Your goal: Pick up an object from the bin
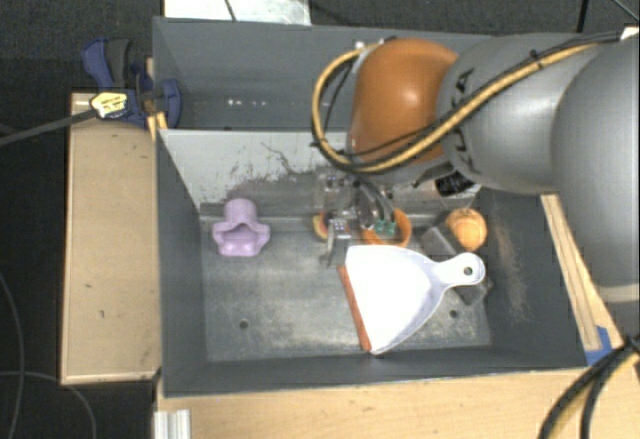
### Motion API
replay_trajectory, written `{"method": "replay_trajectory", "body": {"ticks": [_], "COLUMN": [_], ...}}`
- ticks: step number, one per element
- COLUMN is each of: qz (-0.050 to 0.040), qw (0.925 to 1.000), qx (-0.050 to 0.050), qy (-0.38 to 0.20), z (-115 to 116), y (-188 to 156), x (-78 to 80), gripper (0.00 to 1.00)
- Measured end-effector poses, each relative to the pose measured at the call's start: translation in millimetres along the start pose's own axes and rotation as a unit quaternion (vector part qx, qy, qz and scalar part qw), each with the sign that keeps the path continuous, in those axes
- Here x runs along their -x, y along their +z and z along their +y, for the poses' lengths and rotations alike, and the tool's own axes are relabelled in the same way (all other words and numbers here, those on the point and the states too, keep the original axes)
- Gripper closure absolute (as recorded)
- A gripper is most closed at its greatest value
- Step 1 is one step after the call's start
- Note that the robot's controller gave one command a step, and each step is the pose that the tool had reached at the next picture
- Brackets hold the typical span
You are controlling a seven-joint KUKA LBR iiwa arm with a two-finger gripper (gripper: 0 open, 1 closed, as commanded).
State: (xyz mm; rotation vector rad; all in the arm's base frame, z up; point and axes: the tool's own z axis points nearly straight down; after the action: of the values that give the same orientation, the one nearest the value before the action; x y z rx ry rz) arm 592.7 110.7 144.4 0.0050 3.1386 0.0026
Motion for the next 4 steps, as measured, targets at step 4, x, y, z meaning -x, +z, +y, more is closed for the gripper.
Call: {"method": "replay_trajectory", "body": {"ticks": [4], "qz": [-0.0011], "qw": [0.9997], "qx": [0.003], "qy": [-0.024], "z": [-26.9], "y": [-22.3], "x": [-10.2], "gripper": [0.0]}}
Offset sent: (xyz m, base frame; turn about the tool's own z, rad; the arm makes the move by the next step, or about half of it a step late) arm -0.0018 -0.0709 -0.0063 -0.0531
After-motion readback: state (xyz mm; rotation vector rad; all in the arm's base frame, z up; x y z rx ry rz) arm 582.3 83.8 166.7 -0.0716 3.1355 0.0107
